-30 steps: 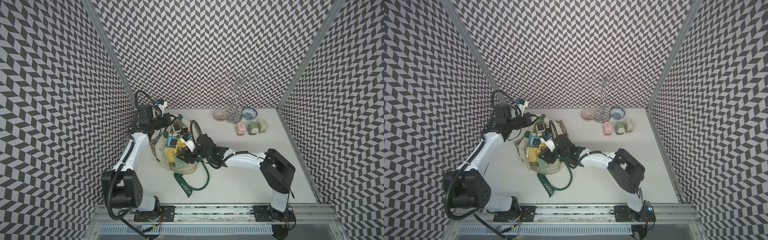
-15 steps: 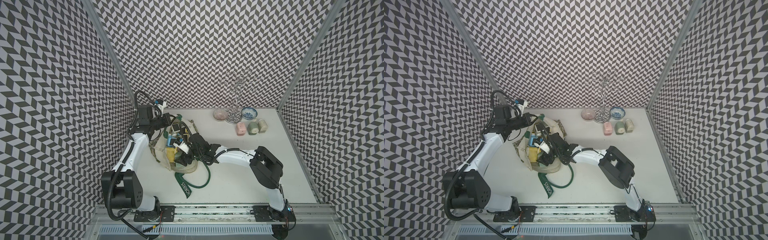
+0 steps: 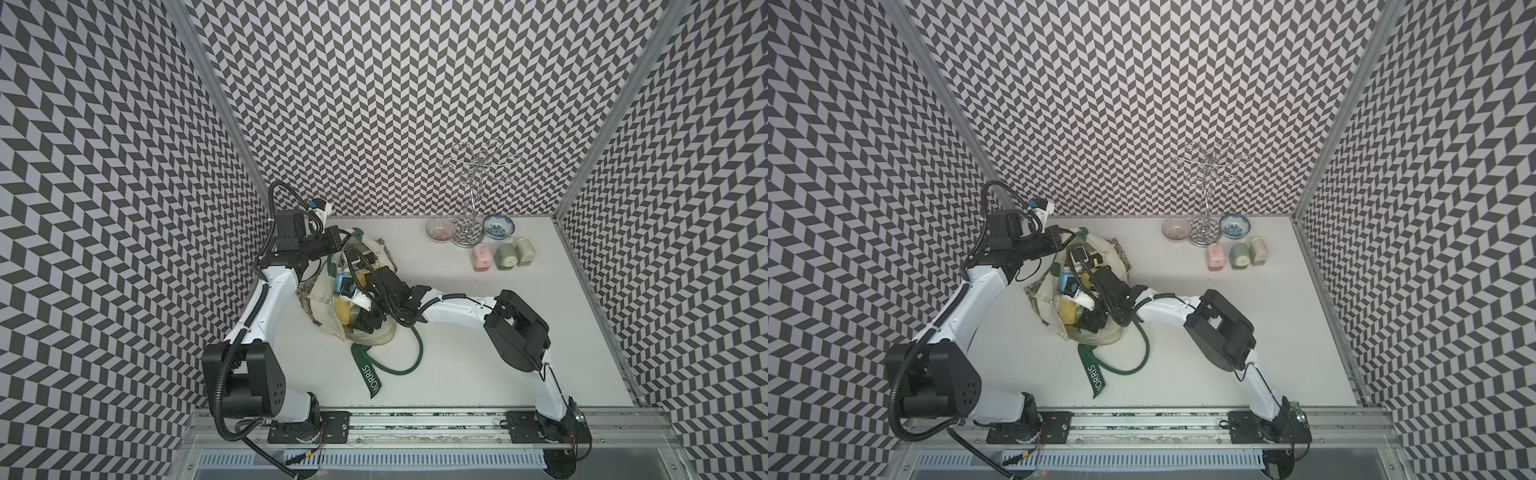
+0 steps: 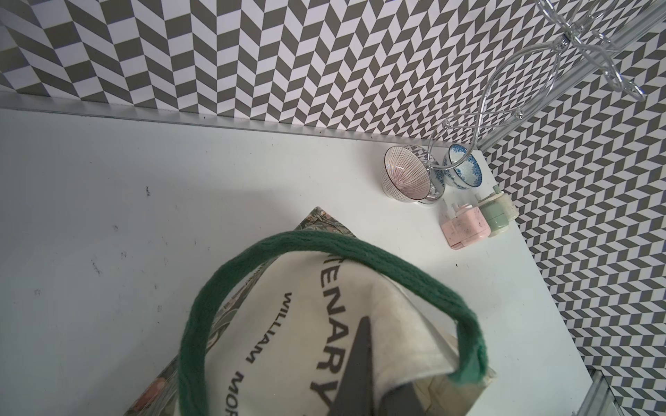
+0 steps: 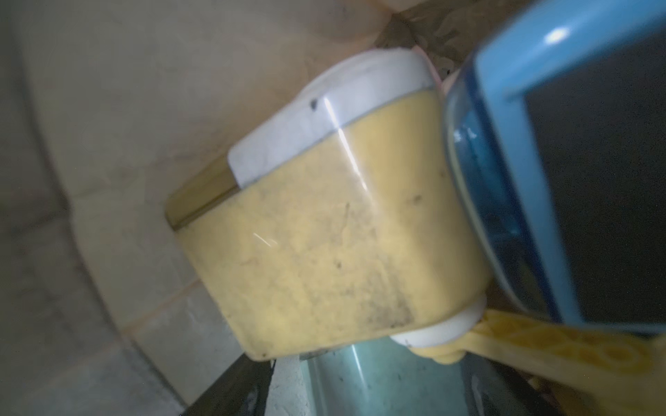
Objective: Take out the pencil sharpeners from the tote bags
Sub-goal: Pick up the pencil sharpener from the canvas bag.
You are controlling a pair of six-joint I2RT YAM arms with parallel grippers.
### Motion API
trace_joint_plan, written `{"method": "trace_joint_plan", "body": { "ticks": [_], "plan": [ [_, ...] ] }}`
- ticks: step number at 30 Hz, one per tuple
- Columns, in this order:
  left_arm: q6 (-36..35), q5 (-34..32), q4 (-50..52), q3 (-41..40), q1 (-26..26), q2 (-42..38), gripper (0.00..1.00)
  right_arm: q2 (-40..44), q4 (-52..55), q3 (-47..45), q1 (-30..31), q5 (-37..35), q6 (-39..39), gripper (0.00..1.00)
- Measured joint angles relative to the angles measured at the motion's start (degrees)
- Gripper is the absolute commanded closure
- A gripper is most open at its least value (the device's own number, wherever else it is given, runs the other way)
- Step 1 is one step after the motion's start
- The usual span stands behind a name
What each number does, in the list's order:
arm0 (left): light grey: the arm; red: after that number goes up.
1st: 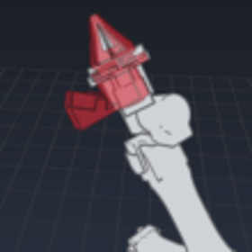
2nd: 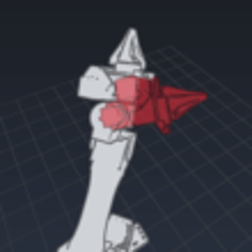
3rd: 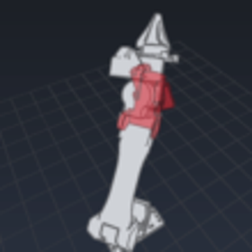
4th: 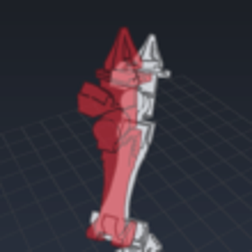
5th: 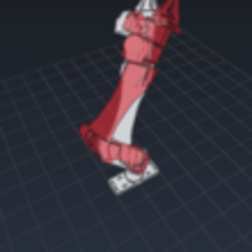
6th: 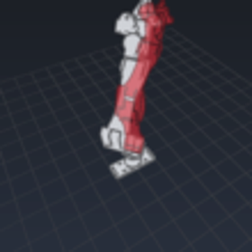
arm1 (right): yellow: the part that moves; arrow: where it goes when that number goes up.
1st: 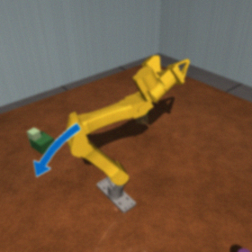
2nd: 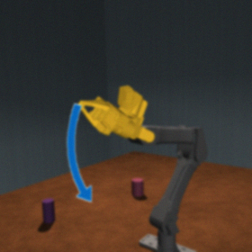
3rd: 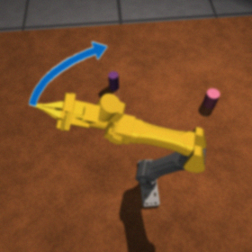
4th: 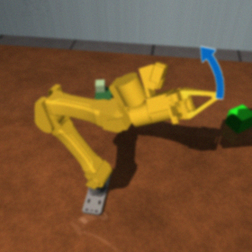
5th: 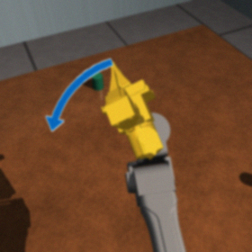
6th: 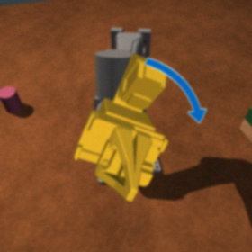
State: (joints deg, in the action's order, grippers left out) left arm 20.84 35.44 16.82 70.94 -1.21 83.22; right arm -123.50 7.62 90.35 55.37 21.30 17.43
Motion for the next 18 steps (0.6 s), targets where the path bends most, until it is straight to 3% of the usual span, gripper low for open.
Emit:
{"method": "trace_joint_plan", "body": {
  "ticks": [9,18],
  "plan": [
    [0.0,0.2,0.4,0.0,0.0,-0.2,1.00,3.9,3.0,-4.0,-0.1,0.3,5.1,0.32],
    [0.0,0.2,0.9,0.0,0.0,-0.4,1.00,6.1,6.5,-5.6,1.2,2.8,6.8,0.26]
  ]
}}
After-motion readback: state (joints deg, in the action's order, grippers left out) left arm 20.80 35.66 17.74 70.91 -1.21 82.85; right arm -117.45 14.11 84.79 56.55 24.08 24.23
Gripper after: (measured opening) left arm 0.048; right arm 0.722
